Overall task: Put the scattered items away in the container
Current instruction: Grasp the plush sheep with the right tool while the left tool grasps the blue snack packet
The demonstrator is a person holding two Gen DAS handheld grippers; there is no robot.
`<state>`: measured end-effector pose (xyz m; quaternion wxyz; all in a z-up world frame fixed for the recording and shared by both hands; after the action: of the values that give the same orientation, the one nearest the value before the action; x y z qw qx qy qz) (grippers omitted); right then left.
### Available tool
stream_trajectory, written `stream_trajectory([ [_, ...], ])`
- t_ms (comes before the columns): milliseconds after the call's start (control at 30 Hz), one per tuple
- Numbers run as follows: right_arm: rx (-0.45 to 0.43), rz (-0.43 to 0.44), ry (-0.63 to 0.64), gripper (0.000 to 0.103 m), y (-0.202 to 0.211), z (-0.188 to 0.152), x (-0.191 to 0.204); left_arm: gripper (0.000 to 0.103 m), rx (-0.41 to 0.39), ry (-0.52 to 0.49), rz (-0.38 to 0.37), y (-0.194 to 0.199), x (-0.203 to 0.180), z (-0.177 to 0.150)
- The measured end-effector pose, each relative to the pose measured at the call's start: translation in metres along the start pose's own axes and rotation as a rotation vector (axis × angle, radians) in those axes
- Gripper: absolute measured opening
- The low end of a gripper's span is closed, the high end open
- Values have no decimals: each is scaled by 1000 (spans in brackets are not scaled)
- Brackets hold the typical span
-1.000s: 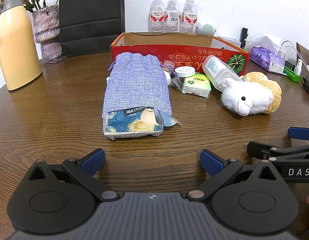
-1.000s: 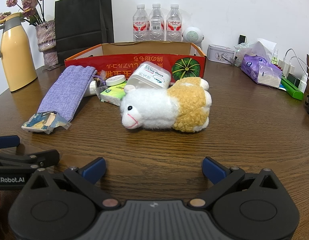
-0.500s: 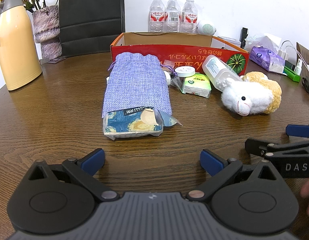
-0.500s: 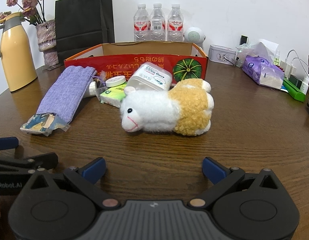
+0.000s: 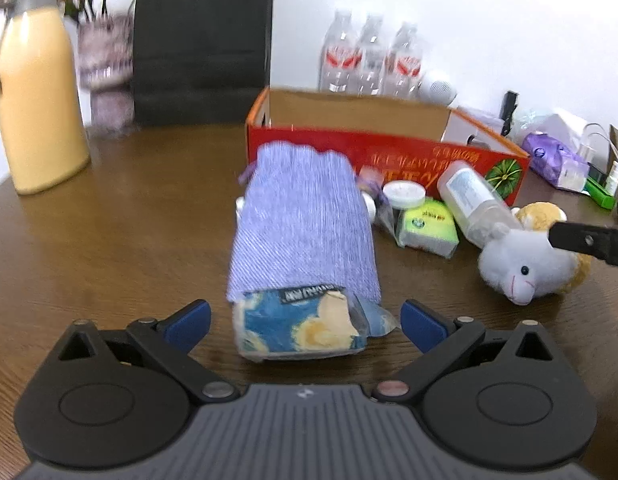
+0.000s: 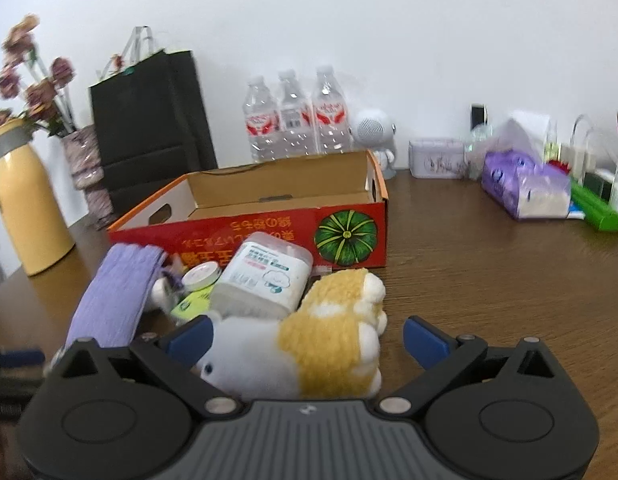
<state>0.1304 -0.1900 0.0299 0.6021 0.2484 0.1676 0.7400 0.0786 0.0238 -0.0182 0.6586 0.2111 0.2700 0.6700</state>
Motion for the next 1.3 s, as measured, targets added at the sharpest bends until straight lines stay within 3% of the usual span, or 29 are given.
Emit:
stream_trajectory([
  [67, 33, 13, -4, 102, -11, -1, 0, 97, -10, -7, 19, -1, -1, -2],
  [133, 58, 12, 24, 102, -18, -9, 3, 67, -7, -20, 94, -1, 0, -5],
  [267, 12, 5, 89, 99, -18, -18, 13, 59, -23, 10, 110, 9, 2, -9],
  [300, 8, 7, 103, 93, -17, -17, 16, 50, -30, 26, 110, 13, 4, -10],
  [333, 4, 2, 108, 89, -13, -16, 17, 30, -35, 43, 107, 17, 5, -11],
  [400, -3, -14, 92, 67, -3, -14, 16, 27, -43, 81, 78, 28, 9, -12],
  [433, -14, -21, 82, 55, 5, -14, 15, 18, -49, 95, 63, 32, 10, -14],
  [500, -18, -32, 65, 45, 18, -14, 14, 1, -56, 104, 43, 43, 11, -19],
  [667, -2, -27, 45, 34, 51, -32, 18, 1, -60, 123, 6, 67, 10, -36],
  [767, -59, -16, 59, 25, 79, -38, 26, 1, -93, 108, -5, 85, 6, -43],
  [900, -124, -13, 82, 0, 107, -32, 30, 3, -136, 35, 11, 97, -3, -46],
  [933, -124, -17, 89, 0, 109, -32, 30, 16, -144, 2, 29, 95, -5, -45],
  [967, -117, -20, 103, 0, 108, -33, 31, 36, -152, -23, 44, 93, -5, -44],
  [1000, -106, -28, 121, 1, 105, -36, 31, 96, -162, -44, 55, 89, -5, -43],
  [1033, -99, -38, 134, 4, 102, -39, 31, 101, -186, -55, 66, 85, -3, -42],
  [1067, -93, -42, 141, 10, 101, -43, 32, 103, -197, -64, 78, 78, -1, -41],
  [1100, -86, -41, 144, 24, 101, -46, 32, 103, -182, -73, 93, 69, 1, -39],
  [1133, -83, -25, 144, 52, 102, -49, 31, 103, -155, -76, 105, 61, 3, -37],
  [1167, -82, -10, 143, 67, 102, -52, 31, 103, -116, -75, 104, 49, 5, -35],
  [1200, -81, 2, 143, 91, 103, -55, 30, 103, -70, -68, 91, 38, 7, -33],
  [1267, -82, -2, 143, 96, 100, -57, 28, 103, 14, -33, 50, 18, 10, -32],
  [1300, -69, -15, 142, 96, 96, -59, 26, 103, 20, -24, 45, 13, 11, -30],
])
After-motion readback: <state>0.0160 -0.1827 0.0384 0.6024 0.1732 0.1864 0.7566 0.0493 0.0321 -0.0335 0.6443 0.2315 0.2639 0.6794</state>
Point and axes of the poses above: each gripper's, at about its wrist camera, not at the fingertips, and y roughly against the way its jaws point, x to its left, z to its top, the point moved 5 cm from there along -y, roughly the way its jaws point, and after that the axes turned 2 degrees about x, right-handed, at the moved point
